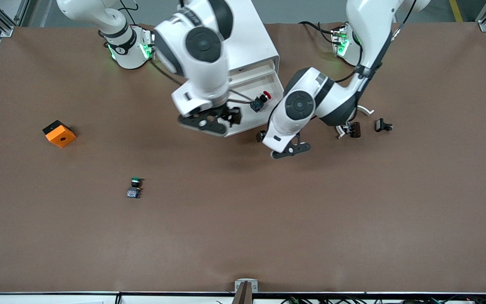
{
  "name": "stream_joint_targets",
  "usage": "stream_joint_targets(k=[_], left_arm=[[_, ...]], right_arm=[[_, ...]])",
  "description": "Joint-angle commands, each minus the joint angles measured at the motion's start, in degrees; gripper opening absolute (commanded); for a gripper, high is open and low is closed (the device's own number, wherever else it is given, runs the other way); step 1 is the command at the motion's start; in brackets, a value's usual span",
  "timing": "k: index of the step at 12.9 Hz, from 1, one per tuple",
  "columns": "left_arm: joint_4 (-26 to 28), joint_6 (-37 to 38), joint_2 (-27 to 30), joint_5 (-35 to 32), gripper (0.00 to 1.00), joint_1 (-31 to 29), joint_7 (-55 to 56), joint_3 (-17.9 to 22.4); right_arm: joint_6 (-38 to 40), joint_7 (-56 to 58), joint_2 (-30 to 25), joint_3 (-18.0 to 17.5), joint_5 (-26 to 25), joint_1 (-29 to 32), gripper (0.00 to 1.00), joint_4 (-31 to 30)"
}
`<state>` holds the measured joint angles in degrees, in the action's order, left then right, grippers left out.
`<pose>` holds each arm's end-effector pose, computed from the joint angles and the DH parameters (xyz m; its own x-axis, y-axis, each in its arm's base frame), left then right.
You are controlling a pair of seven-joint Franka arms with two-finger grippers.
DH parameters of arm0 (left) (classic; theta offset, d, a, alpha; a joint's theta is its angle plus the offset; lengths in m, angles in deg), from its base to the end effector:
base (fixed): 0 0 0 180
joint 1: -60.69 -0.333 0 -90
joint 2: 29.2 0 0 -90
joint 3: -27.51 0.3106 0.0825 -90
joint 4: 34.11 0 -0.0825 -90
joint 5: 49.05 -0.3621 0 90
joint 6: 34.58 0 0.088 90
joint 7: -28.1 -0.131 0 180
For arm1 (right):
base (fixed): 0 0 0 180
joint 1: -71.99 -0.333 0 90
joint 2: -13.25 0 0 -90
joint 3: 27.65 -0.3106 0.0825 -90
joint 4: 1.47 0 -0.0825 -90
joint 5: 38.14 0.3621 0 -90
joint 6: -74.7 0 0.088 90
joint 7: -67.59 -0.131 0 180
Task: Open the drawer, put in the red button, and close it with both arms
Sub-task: 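Push the drawer shut with the right gripper while the left gripper pushes too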
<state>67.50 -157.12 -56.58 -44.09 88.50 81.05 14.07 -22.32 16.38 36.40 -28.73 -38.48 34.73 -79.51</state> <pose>0.4712 -0.4077 0.2752 0.9430 0.2636 -0.2033 0.2730 -0.9618 0.0193 0.5094 0.3996 0.4598 0.9735 -0.2241 -0.0467 -0.2214 -0.9736 0.0556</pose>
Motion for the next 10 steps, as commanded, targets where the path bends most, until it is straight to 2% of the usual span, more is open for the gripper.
stream_joint_targets(k=[1,4,10], left_arm=[[0.3,-1.0,-0.7,0.8,1.0,1.6,4.2,0.1],[0.4,-0.7,-0.7,1.0,1.0,4.4,9.6,-1.0],[1.2,-0.3,-0.9,2.7,1.0,6.5,20.2,-8.1]], right_arm=[[2.0,9.7,-2.3,-1.1,-1.4,6.5,1.0,-0.7],[3.7,22.9,-3.5,-1.1,-2.8,14.6,1.0,-1.0],[4.6,43.8,-5.7,-1.1,-2.8,30.0,1.0,-2.6]])
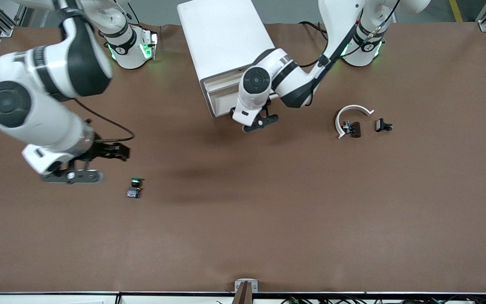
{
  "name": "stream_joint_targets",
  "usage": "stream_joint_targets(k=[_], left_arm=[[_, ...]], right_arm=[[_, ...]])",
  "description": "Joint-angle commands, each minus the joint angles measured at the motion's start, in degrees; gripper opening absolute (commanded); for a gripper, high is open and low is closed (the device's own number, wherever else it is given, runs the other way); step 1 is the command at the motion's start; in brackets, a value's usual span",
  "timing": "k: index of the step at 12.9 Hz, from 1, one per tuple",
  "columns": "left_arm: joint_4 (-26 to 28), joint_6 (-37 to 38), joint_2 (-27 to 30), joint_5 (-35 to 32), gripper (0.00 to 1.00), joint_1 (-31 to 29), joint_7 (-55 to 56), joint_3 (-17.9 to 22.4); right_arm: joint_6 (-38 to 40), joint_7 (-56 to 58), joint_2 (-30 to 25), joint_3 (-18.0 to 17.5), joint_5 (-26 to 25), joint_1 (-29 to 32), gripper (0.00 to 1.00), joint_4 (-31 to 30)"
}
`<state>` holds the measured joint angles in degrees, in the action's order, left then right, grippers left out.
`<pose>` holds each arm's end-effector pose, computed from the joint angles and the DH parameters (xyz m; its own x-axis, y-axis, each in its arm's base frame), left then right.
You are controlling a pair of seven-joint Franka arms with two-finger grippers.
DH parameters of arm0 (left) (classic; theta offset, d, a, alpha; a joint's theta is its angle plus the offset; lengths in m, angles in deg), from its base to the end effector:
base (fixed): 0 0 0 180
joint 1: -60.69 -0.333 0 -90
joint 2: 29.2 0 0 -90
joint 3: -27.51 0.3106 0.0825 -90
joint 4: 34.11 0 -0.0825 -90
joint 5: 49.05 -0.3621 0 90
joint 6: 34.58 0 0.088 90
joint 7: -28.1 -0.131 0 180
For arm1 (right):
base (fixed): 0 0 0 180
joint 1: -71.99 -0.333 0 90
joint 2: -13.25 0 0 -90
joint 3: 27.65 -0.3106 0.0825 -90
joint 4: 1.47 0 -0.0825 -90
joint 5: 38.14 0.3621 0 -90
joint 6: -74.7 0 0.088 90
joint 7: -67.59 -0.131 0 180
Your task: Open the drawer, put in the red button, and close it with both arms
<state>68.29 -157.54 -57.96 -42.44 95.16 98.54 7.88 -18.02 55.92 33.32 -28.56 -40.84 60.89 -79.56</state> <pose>0.3682 -0.4983 0.2649 0.8889 0.3650 -0.2769 0.3692 -0.9286 -0.0389 0.6172 0.1237 0.4881 0.9964 0.0071 -0.0845 0.0122 -0.9982 0.0595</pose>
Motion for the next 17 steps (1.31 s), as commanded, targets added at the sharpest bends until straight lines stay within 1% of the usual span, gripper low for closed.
stream_joint_targets(k=[1,3,5,6,7,10,11,14,15,17], left_arm=[[0.4,0.1,0.3,1.0,1.0,-0.2,4.3,-3.0],[0.4,0.1,0.3,1.0,1.0,-0.1,6.8,-4.9],[0.6,0.7,0.1,1.0,1.0,-0.1,8.7,-5.7],[0.6,2.0,0.2,1.0,1.0,0.7,9.0,-5.8],[0.6,2.9,0.2,1.0,1.0,1.0,9.3,-5.8],[0.0,5.3,0.5,0.9,1.0,-0.6,9.8,-5.2],[-0.9,5.9,0.7,0.3,1.0,-2.8,9.7,-4.8],[-6.5,7.8,0.7,0.0,1.0,-11.2,9.6,-4.7],[-7.7,8.3,1.1,-1.6,1.0,-14.0,9.6,-4.7],[-8.1,9.0,3.6,-10.0,1.0,-19.3,9.3,-4.8]], right_arm=[[0.3,6.1,-2.9,-1.4,-0.5,6.0,1.0,-2.6],[0.3,11.1,-3.8,-1.3,-0.6,9.4,1.0,-2.8],[0.3,12.5,-4.1,-1.3,-1.1,11.3,1.0,-2.8],[0.3,12.6,-4.2,-1.4,-2.7,11.8,1.0,-2.7],[0.2,12.6,-4.2,-1.4,-3.3,12.1,1.0,-2.6],[0.3,11.4,-4.1,-1.4,-3.4,12.7,1.0,-2.1],[0.3,11.8,-4.1,-1.4,-3.3,13.0,1.0,-1.3],[1.7,11.6,-4.4,-1.3,-2.7,13.9,1.0,-0.6],[3.6,11.6,-4.4,-1.5,-2.7,14.0,1.0,0.3],[6.6,11.1,-5.2,-1.5,-2.5,14.0,1.0,0.4]])
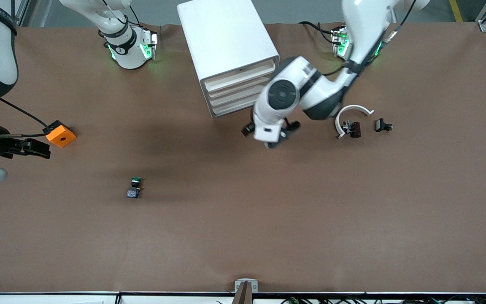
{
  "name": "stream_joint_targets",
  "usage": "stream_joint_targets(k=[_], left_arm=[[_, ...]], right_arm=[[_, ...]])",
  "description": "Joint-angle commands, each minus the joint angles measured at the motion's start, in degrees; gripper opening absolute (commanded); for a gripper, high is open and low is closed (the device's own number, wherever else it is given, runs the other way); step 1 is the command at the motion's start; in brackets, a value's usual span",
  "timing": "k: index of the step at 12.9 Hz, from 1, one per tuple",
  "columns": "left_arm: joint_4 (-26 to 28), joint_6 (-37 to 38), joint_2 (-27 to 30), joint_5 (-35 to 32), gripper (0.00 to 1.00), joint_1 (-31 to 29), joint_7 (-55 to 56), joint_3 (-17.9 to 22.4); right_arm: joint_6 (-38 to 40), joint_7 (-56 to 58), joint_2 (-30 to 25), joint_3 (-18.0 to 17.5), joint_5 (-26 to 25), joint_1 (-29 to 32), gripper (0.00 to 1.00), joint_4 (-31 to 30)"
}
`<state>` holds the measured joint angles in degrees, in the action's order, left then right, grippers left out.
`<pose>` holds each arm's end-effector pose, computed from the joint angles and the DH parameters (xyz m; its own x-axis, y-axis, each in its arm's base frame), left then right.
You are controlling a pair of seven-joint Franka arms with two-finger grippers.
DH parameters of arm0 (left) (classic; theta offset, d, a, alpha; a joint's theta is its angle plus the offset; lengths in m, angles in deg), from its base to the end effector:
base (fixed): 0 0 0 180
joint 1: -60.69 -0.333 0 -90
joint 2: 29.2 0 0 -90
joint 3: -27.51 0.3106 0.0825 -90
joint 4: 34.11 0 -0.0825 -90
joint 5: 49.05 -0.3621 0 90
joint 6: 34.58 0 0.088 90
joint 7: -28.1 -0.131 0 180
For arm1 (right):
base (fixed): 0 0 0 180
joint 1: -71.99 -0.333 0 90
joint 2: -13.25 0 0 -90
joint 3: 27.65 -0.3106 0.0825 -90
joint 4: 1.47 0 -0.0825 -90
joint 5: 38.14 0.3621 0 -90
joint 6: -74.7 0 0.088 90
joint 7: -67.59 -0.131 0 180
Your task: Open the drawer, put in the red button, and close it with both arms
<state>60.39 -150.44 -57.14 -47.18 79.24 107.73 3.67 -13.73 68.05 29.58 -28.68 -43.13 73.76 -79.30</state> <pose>0.4898 -0.4140 0.3276 0.7407 0.6321 -0.2278 0.6415 -0.7661 -0.0399 0.6079 -0.0209 0.5252 0.9949 -0.0074 -0.1004 0.0007 -0.9967 0.0809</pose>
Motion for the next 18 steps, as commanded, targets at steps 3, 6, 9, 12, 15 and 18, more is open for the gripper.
stream_joint_targets(k=[3,6,9,12,15,18], left_arm=[[-0.3,4.1,6.1,-12.2,1.0,-9.9,-0.3,-0.6],[-1.0,8.4,9.1,-13.6,1.0,-17.2,-9.8,-0.6],[-4.3,14.9,12.1,-13.6,1.0,-23.3,-19.3,-0.8],[-6.3,21.7,17.0,-13.1,1.0,-27.1,-30.8,-0.7],[-6.3,25.8,20.6,-12.1,1.0,-31.8,-50.6,-0.9],[-5.6,28.0,25.7,-5.9,1.0,-32.0,-65.3,5.7]], right_arm=[[3.7,-2.0,-2.0,-1.3,0.6,1.2,1.0,0.1],[4.4,-4.2,-4.3,-1.4,3.9,1.9,1.0,0.0],[3.9,-2.6,-4.4,-1.3,3.5,2.2,1.0,0.3],[4.3,-3.5,-5.5,-1.4,4.1,2.2,1.0,1.9],[5.9,-3.8,-7.8,-1.3,8.6,4.0,1.0,0.4],[6.3,-3.5,-12.1,-1.3,10.5,5.9,1.0,-4.7]])
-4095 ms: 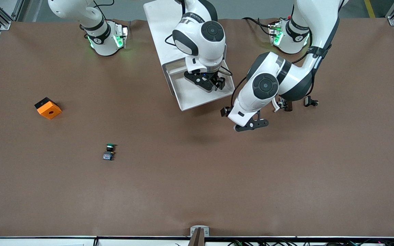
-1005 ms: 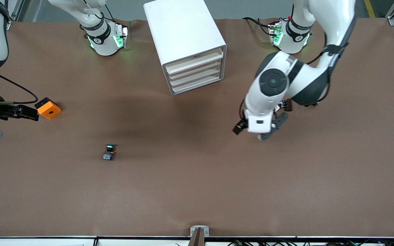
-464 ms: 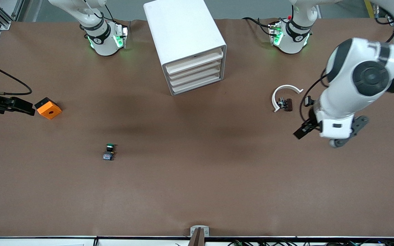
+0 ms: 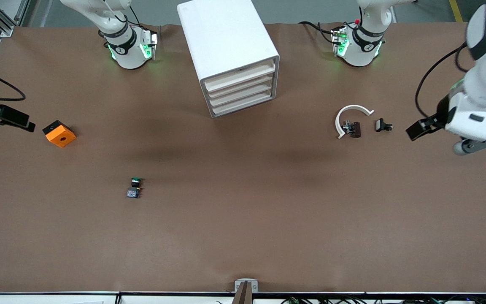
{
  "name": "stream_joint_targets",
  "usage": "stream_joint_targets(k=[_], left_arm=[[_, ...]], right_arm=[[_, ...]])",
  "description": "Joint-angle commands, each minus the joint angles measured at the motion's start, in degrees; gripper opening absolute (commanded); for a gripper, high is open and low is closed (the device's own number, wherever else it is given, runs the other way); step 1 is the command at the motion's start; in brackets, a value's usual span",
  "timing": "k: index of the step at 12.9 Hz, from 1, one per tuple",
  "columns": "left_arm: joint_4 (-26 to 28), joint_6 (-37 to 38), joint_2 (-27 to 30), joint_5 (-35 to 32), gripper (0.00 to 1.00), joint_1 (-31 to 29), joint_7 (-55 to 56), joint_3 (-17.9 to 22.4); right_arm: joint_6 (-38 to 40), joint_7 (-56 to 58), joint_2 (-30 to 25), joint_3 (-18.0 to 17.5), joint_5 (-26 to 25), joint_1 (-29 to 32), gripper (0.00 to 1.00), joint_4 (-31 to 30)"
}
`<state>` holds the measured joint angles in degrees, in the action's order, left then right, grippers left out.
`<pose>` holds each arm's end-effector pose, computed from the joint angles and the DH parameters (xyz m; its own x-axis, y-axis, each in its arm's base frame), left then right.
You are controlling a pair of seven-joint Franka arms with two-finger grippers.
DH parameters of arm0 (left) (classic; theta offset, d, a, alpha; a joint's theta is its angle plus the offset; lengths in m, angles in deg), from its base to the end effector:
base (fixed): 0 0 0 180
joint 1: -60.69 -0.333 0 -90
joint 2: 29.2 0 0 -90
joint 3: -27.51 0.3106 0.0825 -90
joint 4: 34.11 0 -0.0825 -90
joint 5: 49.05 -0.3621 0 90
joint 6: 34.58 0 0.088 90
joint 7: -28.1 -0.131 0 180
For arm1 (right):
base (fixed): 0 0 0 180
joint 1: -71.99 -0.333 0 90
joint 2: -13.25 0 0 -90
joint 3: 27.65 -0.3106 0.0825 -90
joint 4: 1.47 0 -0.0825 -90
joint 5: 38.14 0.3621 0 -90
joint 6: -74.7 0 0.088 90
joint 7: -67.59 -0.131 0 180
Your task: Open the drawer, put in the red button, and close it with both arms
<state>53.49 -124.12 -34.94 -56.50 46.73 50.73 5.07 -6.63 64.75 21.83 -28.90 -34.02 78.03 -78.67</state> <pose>0.5547 -0.0555 0.5630 0.9698 0.2433 -0.0189 0.2400 -0.9648 -0.1071 0.5593 -0.0376 0.5997 0.9893 -0.1216 -0.0807 -0.1274 -0.9893 -0.0710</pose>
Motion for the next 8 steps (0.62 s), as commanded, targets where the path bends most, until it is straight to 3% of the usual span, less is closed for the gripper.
stream_joint_targets(k=[1,2,4,8], left_arm=[[1.9,2.6,4.7,5.2,1.0,2.5,-13.9,7.5],[3.1,3.3,6.6,6.4,1.0,4.3,-15.8,10.5],[5.3,3.4,9.5,7.4,1.0,5.4,-16.6,12.0],[8.1,3.4,13.4,7.7,1.0,6.5,-16.6,12.2]], right_arm=[[-2.4,-0.1,-6.5,-1.1,1.4,1.6,1.0,-8.5],[-4.9,-0.1,-9.1,-1.1,1.4,1.6,1.0,-12.1],[-8.0,-0.1,-13.1,-1.2,1.4,1.5,1.0,-17.5],[-7.0,-0.1,-15.5,-1.6,1.2,0.2,1.0,-17.6]])
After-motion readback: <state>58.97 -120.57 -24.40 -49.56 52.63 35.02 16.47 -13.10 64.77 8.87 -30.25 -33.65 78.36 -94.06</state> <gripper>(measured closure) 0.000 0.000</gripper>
